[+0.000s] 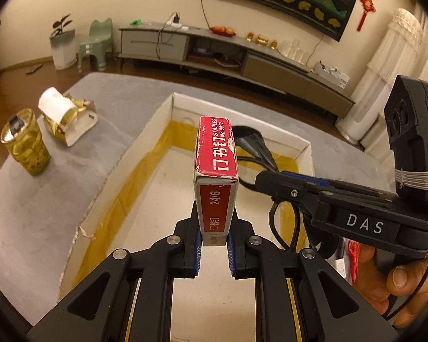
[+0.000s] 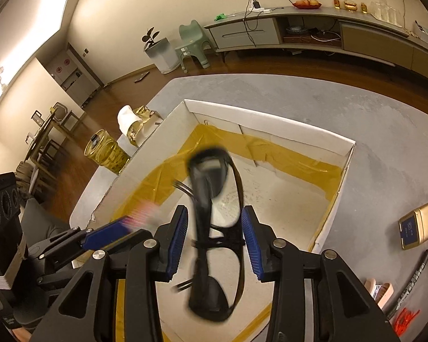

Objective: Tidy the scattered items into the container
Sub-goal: 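Open both grippers to drop the sunglasses and staple box into the box, then grasp the white phone charger with the right gripper while the left gripper approaches the tape roll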

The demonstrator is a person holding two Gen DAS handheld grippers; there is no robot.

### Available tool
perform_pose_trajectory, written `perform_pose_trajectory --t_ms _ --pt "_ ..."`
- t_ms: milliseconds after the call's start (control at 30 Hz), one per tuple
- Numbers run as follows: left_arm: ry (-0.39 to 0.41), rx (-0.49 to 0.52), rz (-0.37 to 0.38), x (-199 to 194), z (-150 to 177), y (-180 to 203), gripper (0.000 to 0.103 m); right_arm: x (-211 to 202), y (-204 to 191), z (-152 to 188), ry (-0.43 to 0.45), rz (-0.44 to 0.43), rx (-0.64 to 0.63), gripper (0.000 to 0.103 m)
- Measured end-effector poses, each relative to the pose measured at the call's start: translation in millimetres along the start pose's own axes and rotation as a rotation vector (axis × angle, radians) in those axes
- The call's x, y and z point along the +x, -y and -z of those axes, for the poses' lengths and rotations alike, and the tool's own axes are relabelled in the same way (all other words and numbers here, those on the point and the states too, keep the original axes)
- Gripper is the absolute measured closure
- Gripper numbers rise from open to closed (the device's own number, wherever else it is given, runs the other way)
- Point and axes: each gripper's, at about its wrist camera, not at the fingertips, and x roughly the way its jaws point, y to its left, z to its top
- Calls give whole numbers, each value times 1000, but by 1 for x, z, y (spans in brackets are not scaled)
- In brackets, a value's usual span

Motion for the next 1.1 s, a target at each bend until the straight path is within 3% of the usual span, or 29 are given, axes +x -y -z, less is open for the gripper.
perform_pose_trajectory --t_ms 67,133,200,433,667,767,967,1100 --pt "-14 -7 -8 4 1 -2 87 -7 -1 1 14 4 -2 62" --pt "-23 -7 -11 7 1 -3 74 -18 -3 2 35 -2 -2 62" --pt "-27 -8 -9 7 1 -4 68 -33 -4 4 63 -20 8 62" --pt "3 5 33 -9 2 2 67 -92 10 37 135 -130 119 62" --pt "41 45 155 -37 14 28 67 -157 44 79 192 -56 132 61" --pt "52 110 205 -50 27 50 67 -177 67 102 208 -33 188 61" --pt "107 299 201 -75 59 103 66 -194 92 135 218 -6 254 60" --pt "85 384 278 -84 84 141 62 -192 94 149 210 49 234 53"
